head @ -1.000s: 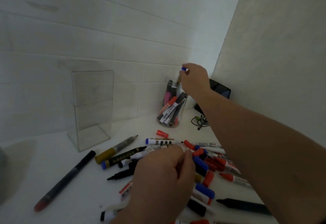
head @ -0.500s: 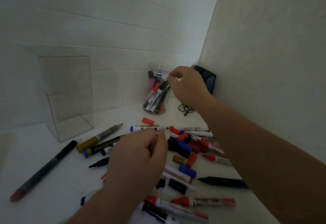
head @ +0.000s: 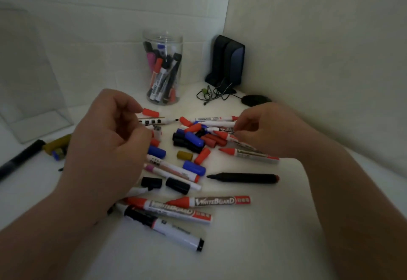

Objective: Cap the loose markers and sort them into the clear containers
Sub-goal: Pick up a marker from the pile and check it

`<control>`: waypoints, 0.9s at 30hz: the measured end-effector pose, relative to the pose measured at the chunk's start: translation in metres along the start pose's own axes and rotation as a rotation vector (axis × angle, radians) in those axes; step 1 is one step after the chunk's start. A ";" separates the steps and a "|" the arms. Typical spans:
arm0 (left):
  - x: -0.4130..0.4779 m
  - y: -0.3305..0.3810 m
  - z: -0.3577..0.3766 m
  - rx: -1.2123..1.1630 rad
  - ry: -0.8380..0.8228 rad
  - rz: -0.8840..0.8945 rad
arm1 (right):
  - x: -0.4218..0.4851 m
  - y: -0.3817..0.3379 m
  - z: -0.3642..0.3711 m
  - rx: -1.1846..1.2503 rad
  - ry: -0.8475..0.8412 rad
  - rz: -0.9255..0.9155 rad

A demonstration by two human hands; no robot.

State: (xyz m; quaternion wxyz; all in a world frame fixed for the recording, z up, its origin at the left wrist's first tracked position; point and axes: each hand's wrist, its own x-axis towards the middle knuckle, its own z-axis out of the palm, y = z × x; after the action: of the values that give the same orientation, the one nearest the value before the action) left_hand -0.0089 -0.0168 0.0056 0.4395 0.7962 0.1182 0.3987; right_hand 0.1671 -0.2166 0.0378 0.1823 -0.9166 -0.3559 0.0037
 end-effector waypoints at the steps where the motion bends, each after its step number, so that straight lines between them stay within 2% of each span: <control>1: -0.001 0.002 0.002 0.004 0.011 -0.006 | -0.001 0.001 -0.001 -0.020 -0.029 -0.011; 9: 0.008 -0.009 -0.010 0.044 0.219 0.022 | 0.004 0.001 0.005 -0.209 -0.227 0.006; 16: 0.006 -0.010 -0.005 0.078 0.177 0.035 | 0.004 -0.010 0.013 -0.282 -0.338 0.050; 19: 0.003 -0.008 -0.003 0.073 0.136 0.025 | 0.000 -0.010 0.010 -0.211 -0.250 0.026; 25: -0.003 0.001 0.002 0.096 0.027 -0.021 | 0.006 -0.010 0.018 0.037 0.050 0.011; 27: -0.004 0.002 0.003 0.093 0.012 -0.008 | 0.012 -0.013 0.027 0.037 0.062 0.018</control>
State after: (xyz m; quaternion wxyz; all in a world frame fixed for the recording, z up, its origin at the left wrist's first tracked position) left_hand -0.0096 -0.0213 0.0040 0.4027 0.8130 0.1424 0.3957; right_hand 0.1638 -0.1908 0.0189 0.2100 -0.9160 -0.3415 -0.0164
